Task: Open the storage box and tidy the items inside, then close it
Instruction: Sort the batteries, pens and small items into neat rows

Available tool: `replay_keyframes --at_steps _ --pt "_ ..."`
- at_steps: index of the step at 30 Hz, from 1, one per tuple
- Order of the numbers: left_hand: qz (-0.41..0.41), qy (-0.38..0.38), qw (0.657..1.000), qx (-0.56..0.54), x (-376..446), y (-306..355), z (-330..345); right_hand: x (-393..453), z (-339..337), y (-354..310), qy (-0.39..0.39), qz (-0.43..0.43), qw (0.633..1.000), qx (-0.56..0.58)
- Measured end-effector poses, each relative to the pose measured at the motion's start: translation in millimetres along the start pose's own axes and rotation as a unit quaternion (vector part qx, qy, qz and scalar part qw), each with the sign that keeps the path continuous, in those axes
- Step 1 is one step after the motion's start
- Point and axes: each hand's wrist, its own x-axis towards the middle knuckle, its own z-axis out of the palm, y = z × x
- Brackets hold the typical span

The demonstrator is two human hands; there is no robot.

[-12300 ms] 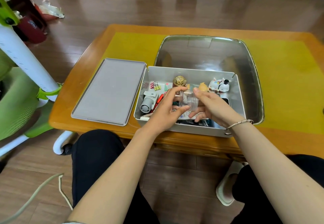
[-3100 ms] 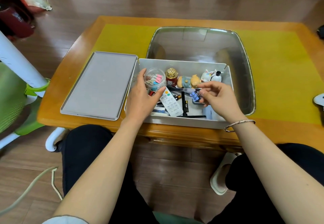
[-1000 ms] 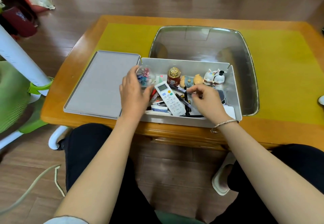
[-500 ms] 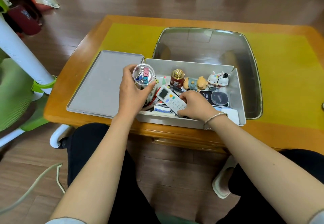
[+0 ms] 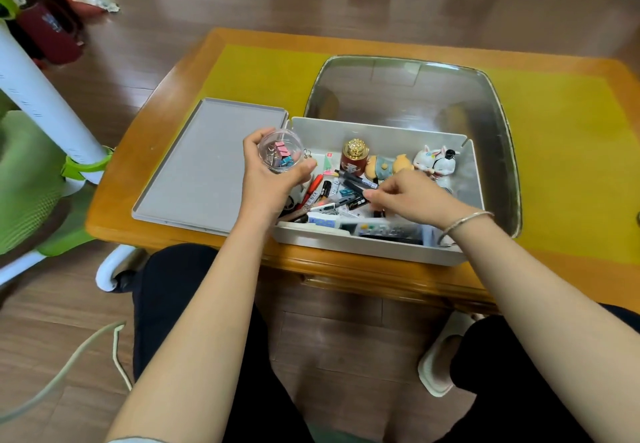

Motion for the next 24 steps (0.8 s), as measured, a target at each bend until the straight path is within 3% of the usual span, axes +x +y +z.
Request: replay_keyframes --at_steps 3,9,18,21,24 --pt "-0.034 0.002 0.998 -0.052 -1.7 1.6 1.5 24.8 15.3 -13.2 0.033 -0.013 0.998 -0.055" --pt "-0.043 0.014 0.996 -0.074 0.9 3.7 -7.9 55.8 31.6 -21.6 0.004 0.005 0.985 -0.171" --pt "-0.095 0.091 0.987 -0.089 4.3 3.5 -24.5 56.5 34.1 -18.2 0.012 -0.004 0.988 -0.156" --pt "-0.083 0.091 0.988 -0.093 4.6 2.2 -27.6 51.6 33.6 -14.7 0.054 -0.028 0.988 -0.138" --pt "-0.071 0.079 0.989 -0.100 4.2 0.9 -27.8 45.3 28.5 -15.8 0.157 -0.062 0.980 -0.103"
